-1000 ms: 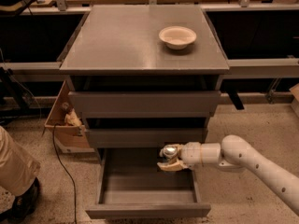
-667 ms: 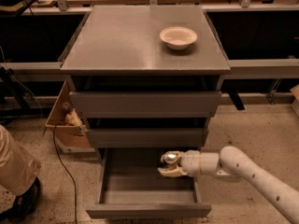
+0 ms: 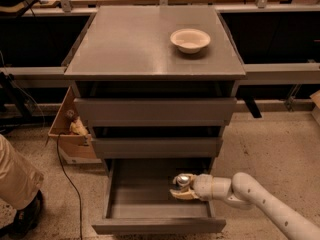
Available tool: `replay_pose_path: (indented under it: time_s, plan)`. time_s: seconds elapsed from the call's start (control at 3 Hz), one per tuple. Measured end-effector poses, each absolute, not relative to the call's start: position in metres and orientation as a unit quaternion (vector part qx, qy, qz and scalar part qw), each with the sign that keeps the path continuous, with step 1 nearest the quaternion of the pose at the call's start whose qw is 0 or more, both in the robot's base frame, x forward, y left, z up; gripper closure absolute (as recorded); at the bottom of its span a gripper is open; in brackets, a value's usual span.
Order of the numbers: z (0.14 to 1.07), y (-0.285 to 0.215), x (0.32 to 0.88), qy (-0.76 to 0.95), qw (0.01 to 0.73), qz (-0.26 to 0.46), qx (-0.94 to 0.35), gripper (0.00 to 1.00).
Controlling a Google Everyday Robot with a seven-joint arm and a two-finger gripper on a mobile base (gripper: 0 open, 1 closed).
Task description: Place redbull can into bottom drawer
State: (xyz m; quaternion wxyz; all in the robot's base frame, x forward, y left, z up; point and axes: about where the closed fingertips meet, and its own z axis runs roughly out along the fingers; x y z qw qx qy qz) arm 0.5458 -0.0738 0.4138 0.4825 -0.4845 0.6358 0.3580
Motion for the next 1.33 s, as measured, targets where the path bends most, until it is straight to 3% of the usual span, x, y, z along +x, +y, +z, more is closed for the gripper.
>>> replay_pose_path:
  time_s: [1.0, 1.33]
  plan:
    - [0.356, -0.070, 0.549, 0.643, 0.494, 0.371, -0.452, 1.00]
    - [0.319, -0.067, 0.574, 0.649, 0.517, 0.341, -0.441, 1.00]
